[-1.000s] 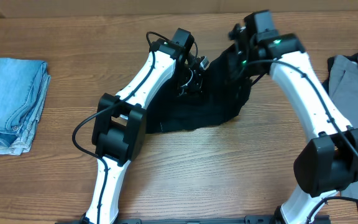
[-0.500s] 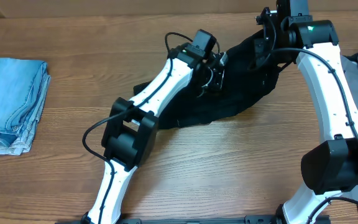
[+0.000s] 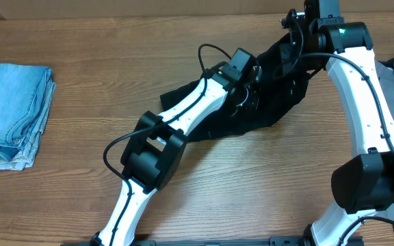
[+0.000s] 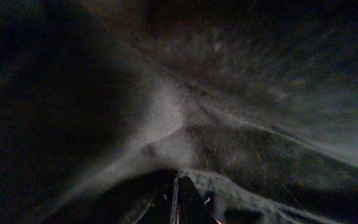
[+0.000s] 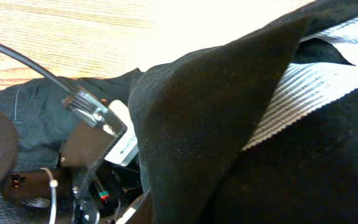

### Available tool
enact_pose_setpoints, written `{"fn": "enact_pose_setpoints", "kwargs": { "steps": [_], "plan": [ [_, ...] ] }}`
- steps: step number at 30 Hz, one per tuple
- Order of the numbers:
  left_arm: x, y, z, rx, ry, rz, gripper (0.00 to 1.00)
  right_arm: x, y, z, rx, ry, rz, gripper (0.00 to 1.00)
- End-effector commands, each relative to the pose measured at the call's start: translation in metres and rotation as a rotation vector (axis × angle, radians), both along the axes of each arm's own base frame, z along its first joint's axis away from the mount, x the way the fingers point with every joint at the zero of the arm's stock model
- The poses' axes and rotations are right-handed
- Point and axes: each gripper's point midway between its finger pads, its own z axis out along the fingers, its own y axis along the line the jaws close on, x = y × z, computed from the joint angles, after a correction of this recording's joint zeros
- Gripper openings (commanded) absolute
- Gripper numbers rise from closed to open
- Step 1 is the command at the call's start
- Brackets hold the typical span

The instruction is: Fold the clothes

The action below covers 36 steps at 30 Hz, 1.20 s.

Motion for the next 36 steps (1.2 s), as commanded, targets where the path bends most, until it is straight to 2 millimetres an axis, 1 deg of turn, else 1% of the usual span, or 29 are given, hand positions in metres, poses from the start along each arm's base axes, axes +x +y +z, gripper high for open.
{"fn": "enact_pose_setpoints", "kwargs": {
  "steps": [1, 3, 4, 5, 7, 8, 10, 11, 12, 13, 17, 19, 20, 22, 23, 24, 26, 27, 29, 30, 31, 33, 36],
  "plan": [
    [0.034, 0.023, 0.042, -0.022, -0.053, 0.065, 0.04, 0.004, -0.002, 0.021, -0.001, -0.059, 0.001, 0.04],
    [0.048, 0.047, 0.035, 0.026, -0.038, 0.147, 0.04, 0.004, -0.002, 0.021, -0.001, -0.058, 0.001, 0.04],
    [0.052, 0.055, 0.03, 0.061, -0.044, 0.17, 0.04, 0.004, -0.002, 0.02, -0.001, -0.056, 0.001, 0.04],
    [0.053, 0.06, 0.025, 0.087, -0.046, 0.181, 0.04, 0.003, -0.002, 0.02, -0.001, -0.054, 0.001, 0.04],
    [0.047, 0.053, 0.013, 0.104, -0.037, 0.166, 0.04, 0.003, -0.002, 0.02, -0.001, -0.051, 0.001, 0.04],
    [0.043, 0.042, 0.002, 0.115, -0.04, 0.148, 0.04, 0.002, -0.003, 0.019, -0.001, -0.048, 0.001, 0.04],
    [0.036, 0.025, -0.014, 0.085, -0.018, 0.126, 0.04, 0.001, -0.003, 0.019, -0.002, -0.043, 0.001, 0.04],
    [0.034, 0.016, -0.017, 0.06, -0.013, 0.108, 0.04, 0.001, -0.003, 0.019, -0.002, -0.041, 0.001, 0.04],
    [0.033, 0.011, -0.017, 0.052, -0.022, 0.099, 0.04, 0.0, -0.003, 0.017, -0.003, -0.037, 0.001, 0.04],
    [0.035, 0.01, -0.016, 0.046, -0.029, 0.1, 0.04, -0.001, -0.003, 0.017, -0.003, -0.033, 0.001, 0.04],
    [0.051, 0.02, -0.012, 0.028, -0.051, 0.129, 0.04, -0.003, -0.001, 0.016, -0.004, -0.026, 0.006, 0.04],
    [0.07, 0.031, 0.008, 0.009, -0.093, 0.144, 0.04, -0.004, 0.003, 0.016, -0.013, -0.028, 0.038, 0.04],
    [0.081, 0.039, 0.026, -0.003, -0.111, 0.164, 0.04, -0.006, 0.008, 0.015, -0.016, -0.026, 0.062, 0.04],
    [0.1, 0.059, 0.064, -0.022, -0.157, 0.189, 0.04, -0.013, 0.026, 0.014, -0.009, -0.019, 0.164, 0.04],
    [0.111, 0.077, 0.09, -0.028, -0.179, 0.219, 0.04, -0.017, 0.036, 0.014, -0.014, -0.017, 0.208, 0.04],
    [0.116, 0.089, 0.103, -0.028, -0.194, 0.226, 0.04, -0.019, 0.043, 0.012, -0.02, -0.016, 0.238, 0.04],
    [0.123, 0.112, 0.12, -0.015, -0.207, 0.246, 0.04, -0.025, 0.06, 0.006, -0.027, -0.008, 0.292, 0.04],
    [0.125, 0.124, 0.124, -0.008, -0.21, 0.254, 0.04, -0.028, 0.071, 0.0, -0.027, -0.003, 0.317, 0.04],
    [0.131, 0.149, 0.127, 0.003, -0.19, 0.292, 0.04, -0.033, 0.09, -0.014, -0.028, 0.004, 0.363, 0.04],
    [0.132, 0.158, 0.126, 0.008, -0.179, 0.302, 0.04, -0.036, 0.098, -0.02, -0.028, 0.005, 0.382, 0.04],
    [0.133, 0.171, 0.123, 0.025, -0.171, 0.307, 0.04, -0.04, 0.11, -0.029, -0.029, 0.008, 0.41, 0.04],
    [0.134, 0.195, 0.118, 0.052, -0.151, 0.321, 0.04, -0.048, 0.127, -0.045, -0.03, 0.016, 0.453, 0.04],
    [0.135, 0.22, 0.113, 0.074, -0.123, 0.347, 0.04, -0.056, 0.152, -0.062, -0.015, 0.001, 0.511, 0.04]
  ]
}}
